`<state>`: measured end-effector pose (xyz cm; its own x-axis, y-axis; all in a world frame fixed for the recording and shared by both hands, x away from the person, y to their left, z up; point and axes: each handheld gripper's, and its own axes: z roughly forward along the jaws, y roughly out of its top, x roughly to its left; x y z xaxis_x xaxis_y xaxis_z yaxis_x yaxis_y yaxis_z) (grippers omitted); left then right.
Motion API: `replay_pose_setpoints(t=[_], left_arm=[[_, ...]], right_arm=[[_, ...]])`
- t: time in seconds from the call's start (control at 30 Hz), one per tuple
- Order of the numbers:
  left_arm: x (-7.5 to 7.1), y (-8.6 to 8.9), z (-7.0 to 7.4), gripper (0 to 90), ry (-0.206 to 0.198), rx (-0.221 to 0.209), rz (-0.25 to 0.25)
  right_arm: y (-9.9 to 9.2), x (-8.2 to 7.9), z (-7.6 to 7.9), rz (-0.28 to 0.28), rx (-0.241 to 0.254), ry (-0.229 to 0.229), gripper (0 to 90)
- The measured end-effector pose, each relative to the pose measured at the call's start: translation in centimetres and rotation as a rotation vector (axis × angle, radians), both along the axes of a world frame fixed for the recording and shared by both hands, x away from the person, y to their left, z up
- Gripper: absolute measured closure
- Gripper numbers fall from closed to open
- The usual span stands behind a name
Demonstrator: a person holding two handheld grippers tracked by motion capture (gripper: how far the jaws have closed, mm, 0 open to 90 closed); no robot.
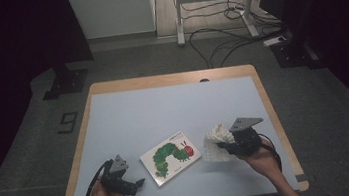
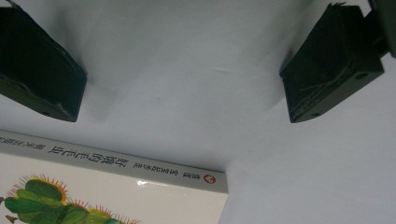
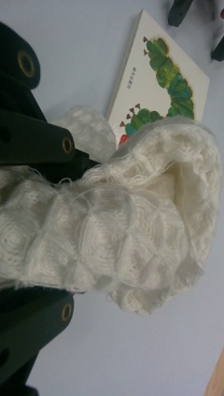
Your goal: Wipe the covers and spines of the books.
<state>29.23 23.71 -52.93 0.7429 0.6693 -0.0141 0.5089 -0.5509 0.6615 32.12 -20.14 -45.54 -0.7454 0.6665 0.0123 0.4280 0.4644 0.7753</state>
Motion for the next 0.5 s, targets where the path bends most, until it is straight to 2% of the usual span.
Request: replay_pose_setpoints(t=[0.5], left_arm=[[0.0, 0.0, 0.0, 0.0, 0.0, 0.0, 0.0]], right_arm=[[4.1, 1.4, -0.2, 0.068, -0.006, -0.002, 60.7]])
